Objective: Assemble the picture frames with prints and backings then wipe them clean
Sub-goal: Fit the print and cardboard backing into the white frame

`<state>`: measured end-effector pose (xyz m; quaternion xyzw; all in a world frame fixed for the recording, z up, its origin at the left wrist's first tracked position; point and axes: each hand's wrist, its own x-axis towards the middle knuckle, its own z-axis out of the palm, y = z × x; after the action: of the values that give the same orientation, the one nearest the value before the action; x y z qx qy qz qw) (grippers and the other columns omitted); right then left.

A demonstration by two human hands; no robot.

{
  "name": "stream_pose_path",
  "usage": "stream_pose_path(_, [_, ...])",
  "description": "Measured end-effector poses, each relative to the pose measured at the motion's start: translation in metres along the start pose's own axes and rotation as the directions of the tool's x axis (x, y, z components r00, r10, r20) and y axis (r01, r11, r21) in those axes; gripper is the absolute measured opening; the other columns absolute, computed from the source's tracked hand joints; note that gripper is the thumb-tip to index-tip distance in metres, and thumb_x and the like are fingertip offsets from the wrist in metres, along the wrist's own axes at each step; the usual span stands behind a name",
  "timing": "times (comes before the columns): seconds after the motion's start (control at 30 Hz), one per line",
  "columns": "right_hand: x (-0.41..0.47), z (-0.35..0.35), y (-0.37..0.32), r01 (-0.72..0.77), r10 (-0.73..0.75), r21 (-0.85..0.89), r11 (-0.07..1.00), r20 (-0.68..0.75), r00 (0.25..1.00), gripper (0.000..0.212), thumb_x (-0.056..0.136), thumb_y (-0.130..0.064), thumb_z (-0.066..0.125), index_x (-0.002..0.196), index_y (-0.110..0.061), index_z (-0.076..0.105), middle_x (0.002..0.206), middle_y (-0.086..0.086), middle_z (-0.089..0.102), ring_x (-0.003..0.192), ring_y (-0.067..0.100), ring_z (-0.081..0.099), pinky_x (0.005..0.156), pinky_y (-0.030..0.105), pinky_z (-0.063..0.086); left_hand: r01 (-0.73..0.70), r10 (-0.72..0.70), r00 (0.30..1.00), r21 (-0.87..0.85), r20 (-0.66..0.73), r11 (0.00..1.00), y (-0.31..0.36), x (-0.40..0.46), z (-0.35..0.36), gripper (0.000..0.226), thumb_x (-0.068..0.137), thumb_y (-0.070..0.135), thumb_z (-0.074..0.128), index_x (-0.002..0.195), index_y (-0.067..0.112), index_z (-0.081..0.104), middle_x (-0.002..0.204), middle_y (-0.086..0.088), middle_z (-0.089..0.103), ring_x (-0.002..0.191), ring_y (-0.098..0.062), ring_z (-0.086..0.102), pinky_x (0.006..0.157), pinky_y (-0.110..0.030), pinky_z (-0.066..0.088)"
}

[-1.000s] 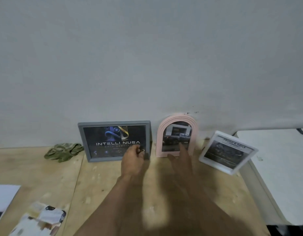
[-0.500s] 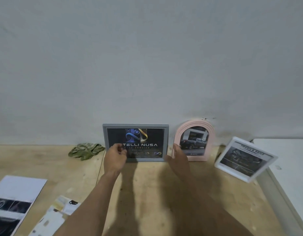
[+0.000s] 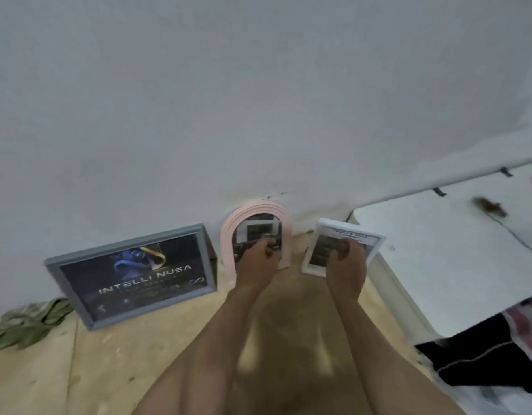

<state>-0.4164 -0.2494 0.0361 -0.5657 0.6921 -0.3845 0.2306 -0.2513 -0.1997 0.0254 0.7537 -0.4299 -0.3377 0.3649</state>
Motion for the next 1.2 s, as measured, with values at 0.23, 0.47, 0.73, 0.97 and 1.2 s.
stream_pose_path(0.23, [0.100,-0.072,0.073,-0.190,0.191,-0.026,0.981,0.179,0.965,0.068,0.091,-0.022,0.060,0.150,-0.014,0.027,0.152,0.007,0.034,0.137,0.025,0.037,0.111,0.043,0.035,-0.011,0.035,0.983,-0.130,0.183,0.991,0.061,0.048,0.087,0.041,0.093,0.037,0.057,0.132,0.026,0.050,0.113,-0.005,0.067,0.097,-0.022,0.066,0.079,-0.042,0.059])
stream_pose_path(0.47, [0.102,-0.066,0.085,-0.061,0.051,0.042,0.997,0.206,0.977,0.014,0.089,-0.012,0.062,0.100,-0.018,0.066,0.088,-0.010,0.067,0.082,0.007,0.064,0.075,0.032,0.051,0.090,-0.043,0.979,-0.231,0.199,0.969,0.068,0.067,0.106,0.015,0.102,0.029,0.049,0.110,0.022,0.060,0.096,-0.003,0.070,0.084,-0.020,0.069,0.072,-0.035,0.058])
stream_pose_path(0.73, [0.040,-0.072,0.060,0.239,-0.236,-0.067,0.969,0.045,0.971,0.009,0.088,-0.016,0.065,0.096,-0.015,0.069,0.080,-0.002,0.069,0.073,0.017,0.064,0.061,0.020,0.043,0.273,-0.154,0.941,-0.404,0.303,0.873,0.064,0.035,0.065,0.028,0.103,0.032,0.047,0.112,0.010,0.061,0.100,-0.009,0.071,0.088,-0.024,0.070,0.065,-0.032,0.057])
stream_pose_path(0.97, [-0.080,-0.054,0.007,0.583,-0.533,-0.283,0.761,0.237,0.812,0.032,0.094,-0.045,0.043,0.092,-0.026,0.068,0.082,-0.009,0.067,0.068,0.011,0.058,0.056,0.019,0.045,0.398,-0.253,0.916,-0.627,0.312,0.670,0.050,-0.049,-0.005,0.020,0.092,0.013,0.064,0.081,-0.004,0.065,0.065,-0.015,0.070,0.057,-0.029,0.069,0.057,-0.038,0.059])
stream_pose_path(1.2, [-0.176,-0.058,0.007,0.136,-0.139,0.037,0.990,0.390,0.910,0.044,0.094,-0.043,0.048,0.132,-0.021,0.054,0.132,-0.004,0.052,0.122,0.015,0.046,0.108,0.039,0.036,0.306,-0.360,0.933,-0.538,0.003,0.786,-0.051,-0.145,-0.118,0.012,0.080,0.001,0.059,0.078,-0.006,0.069,0.068,-0.019,0.065,0.049,-0.024,0.060,0.048,-0.028,0.050])
